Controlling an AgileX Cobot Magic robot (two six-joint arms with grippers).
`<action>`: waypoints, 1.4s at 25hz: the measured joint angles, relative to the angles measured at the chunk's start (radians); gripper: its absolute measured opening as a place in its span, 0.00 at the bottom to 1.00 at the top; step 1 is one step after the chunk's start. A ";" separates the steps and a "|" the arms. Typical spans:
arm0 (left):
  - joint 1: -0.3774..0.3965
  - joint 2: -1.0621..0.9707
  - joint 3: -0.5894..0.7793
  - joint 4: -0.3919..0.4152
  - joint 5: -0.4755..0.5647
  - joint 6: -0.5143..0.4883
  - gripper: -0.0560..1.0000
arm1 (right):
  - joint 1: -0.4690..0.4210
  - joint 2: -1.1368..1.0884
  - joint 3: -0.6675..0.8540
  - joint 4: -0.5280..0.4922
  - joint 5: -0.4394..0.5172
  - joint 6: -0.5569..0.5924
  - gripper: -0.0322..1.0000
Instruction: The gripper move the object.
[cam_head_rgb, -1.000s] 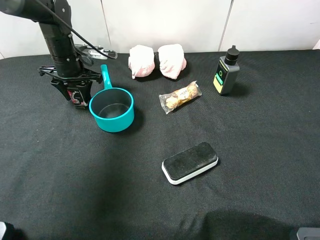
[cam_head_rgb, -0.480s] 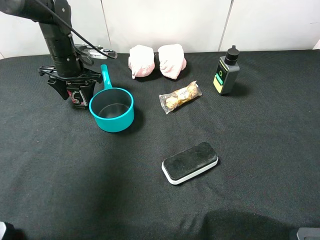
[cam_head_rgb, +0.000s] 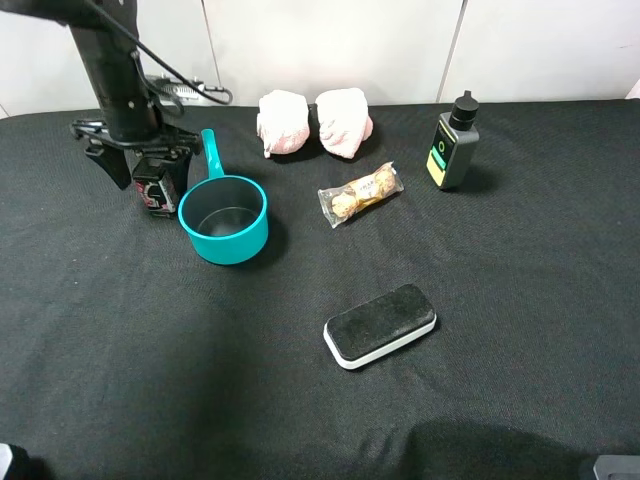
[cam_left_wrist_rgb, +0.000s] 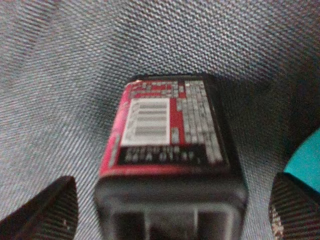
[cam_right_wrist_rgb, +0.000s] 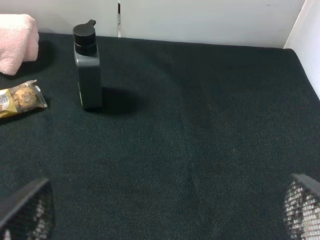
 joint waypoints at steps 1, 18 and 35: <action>0.000 -0.007 -0.011 0.005 0.017 0.000 0.77 | 0.000 0.000 0.000 0.000 0.000 0.000 0.70; 0.000 -0.390 -0.029 0.025 0.081 -0.006 0.77 | 0.000 0.000 0.000 0.000 0.000 0.000 0.70; 0.000 -0.969 0.513 0.118 0.063 -0.044 0.77 | 0.000 0.000 0.000 0.000 0.000 0.000 0.70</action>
